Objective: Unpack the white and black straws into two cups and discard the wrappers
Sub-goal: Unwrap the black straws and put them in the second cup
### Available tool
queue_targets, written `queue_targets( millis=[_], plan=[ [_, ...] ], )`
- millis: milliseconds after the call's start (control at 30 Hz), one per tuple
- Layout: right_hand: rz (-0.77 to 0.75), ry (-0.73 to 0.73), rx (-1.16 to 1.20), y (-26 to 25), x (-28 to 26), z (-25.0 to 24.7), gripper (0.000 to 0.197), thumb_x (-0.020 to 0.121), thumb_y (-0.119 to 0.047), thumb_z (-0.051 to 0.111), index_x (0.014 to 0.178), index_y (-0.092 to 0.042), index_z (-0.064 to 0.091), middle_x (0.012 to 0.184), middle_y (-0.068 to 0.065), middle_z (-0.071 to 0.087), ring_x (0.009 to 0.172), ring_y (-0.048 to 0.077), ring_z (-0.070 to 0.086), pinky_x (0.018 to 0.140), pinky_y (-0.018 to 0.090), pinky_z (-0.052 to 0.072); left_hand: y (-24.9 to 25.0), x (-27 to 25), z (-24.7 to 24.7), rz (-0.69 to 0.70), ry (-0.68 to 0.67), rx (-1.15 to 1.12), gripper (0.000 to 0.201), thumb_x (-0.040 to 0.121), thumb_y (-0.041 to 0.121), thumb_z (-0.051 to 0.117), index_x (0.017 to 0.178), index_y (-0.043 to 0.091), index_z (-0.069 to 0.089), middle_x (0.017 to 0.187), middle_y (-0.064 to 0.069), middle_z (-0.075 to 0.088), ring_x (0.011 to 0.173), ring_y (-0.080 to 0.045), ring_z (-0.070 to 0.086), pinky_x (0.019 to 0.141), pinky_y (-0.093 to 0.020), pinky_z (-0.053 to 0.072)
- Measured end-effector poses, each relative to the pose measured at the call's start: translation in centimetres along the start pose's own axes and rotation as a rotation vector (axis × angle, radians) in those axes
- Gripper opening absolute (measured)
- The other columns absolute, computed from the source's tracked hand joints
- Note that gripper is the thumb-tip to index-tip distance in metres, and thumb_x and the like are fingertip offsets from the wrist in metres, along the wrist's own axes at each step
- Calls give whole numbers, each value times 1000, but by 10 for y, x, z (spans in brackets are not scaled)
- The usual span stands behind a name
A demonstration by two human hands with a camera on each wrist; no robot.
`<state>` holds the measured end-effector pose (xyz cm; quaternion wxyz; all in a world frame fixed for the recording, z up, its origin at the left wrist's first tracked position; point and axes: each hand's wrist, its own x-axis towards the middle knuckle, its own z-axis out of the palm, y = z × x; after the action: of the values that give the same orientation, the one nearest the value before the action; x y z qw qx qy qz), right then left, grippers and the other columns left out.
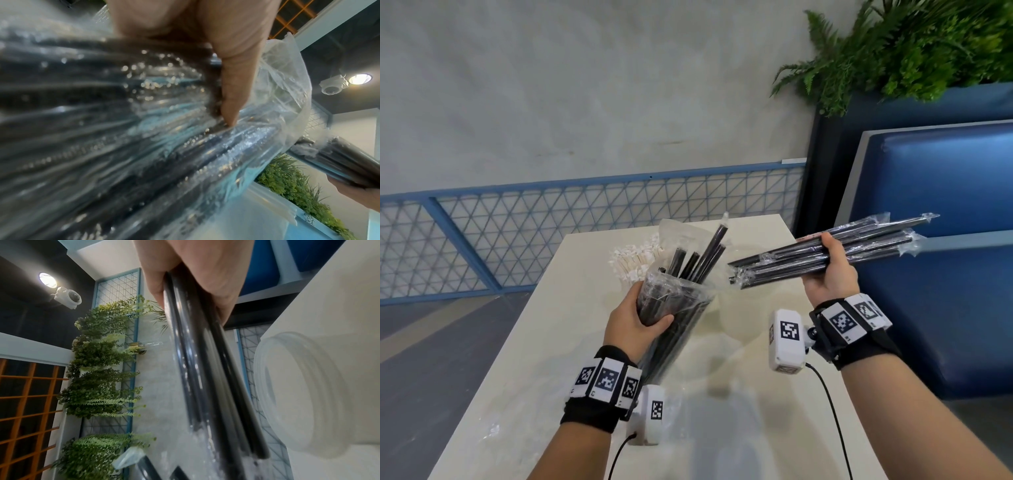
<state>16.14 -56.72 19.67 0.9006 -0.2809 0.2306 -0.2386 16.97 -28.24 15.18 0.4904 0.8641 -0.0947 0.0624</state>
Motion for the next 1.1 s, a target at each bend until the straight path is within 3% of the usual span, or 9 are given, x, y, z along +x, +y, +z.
queue_targets(
  millis=[133, 200, 267, 433, 533, 733, 967, 1033, 1100],
  plan=[
    [-97, 5, -36, -9, 9, 1, 28, 83, -12, 65, 56, -11, 72, 67, 2, 71, 72, 15, 68, 87, 38, 55, 1, 1, -1, 12, 31, -44, 59, 70, 13, 77, 122, 19, 49, 92, 16, 60, 89, -6, 59, 77, -9, 42],
    [-125, 8, -101, -10, 11, 6, 7, 84, -13, 65, 79, -11, 69, 79, 3, 70, 74, 12, 67, 71, 25, 58, 3, 2, 0, 20, 34, -63, 58, 70, 12, 78, 120, 21, 50, 92, 19, 60, 89, -3, 58, 74, -4, 40],
    [-162, -12, -129, -6, 16, 11, 16, 85, -12, 64, 100, -11, 59, 89, 3, 67, 78, 11, 66, 63, 20, 56, 7, 3, 4, 26, 21, -85, 58, 70, 13, 78, 119, 24, 50, 95, 20, 60, 90, 3, 58, 73, 0, 40],
    [-225, -90, -244, 23, 30, 20, 45, 84, -6, 65, 126, -1, 50, 111, 10, 64, 107, 27, 61, 95, 40, 50, 15, 4, 13, 43, -8, -97, 55, 70, 14, 78, 114, 29, 48, 95, 22, 60, 85, 17, 55, 71, 5, 39],
    [-259, -109, -379, 44, 38, 13, 32, 80, -5, 69, 110, -7, 57, 96, 1, 64, 99, 23, 61, 90, 38, 48, 14, 3, 15, 49, -17, -102, 54, 70, 14, 78, 113, 29, 49, 96, 21, 61, 84, 22, 54, 72, 5, 39],
    [-289, -197, -550, 63, 46, -1, 39, 74, 2, 73, 103, -16, 53, 95, 2, 64, 91, 16, 62, 94, 38, 49, 10, 3, 17, 36, -37, -106, 60, 70, 17, 78, 122, 23, 49, 104, 10, 63, 94, 10, 55, 76, 5, 39],
    [-396, -219, -748, 61, 39, -4, 47, 77, -14, 74, 117, -17, 51, 111, 1, 59, 99, 13, 58, 82, 14, 47, 9, 5, 22, 28, -48, -132, 57, 70, 16, 78, 116, 29, 48, 99, 22, 60, 87, 22, 55, 76, 2, 41],
    [-505, -140, -803, 58, 31, -3, 46, 79, -23, 73, 119, -22, 49, 123, -1, 54, 111, 10, 52, 92, 18, 42, 7, 6, 23, 21, -50, -139, 58, 69, 18, 79, 118, 28, 48, 100, 20, 61, 90, 16, 57, 81, -4, 44],
    [-692, -115, -786, 53, 14, 0, 36, 82, -24, 69, 112, -23, 50, 119, -1, 53, 106, 5, 52, 91, 16, 40, 6, 6, 24, 21, -51, -143, 59, 69, 19, 79, 119, 28, 48, 101, 20, 61, 91, 16, 56, 81, -2, 43]
  ],
)
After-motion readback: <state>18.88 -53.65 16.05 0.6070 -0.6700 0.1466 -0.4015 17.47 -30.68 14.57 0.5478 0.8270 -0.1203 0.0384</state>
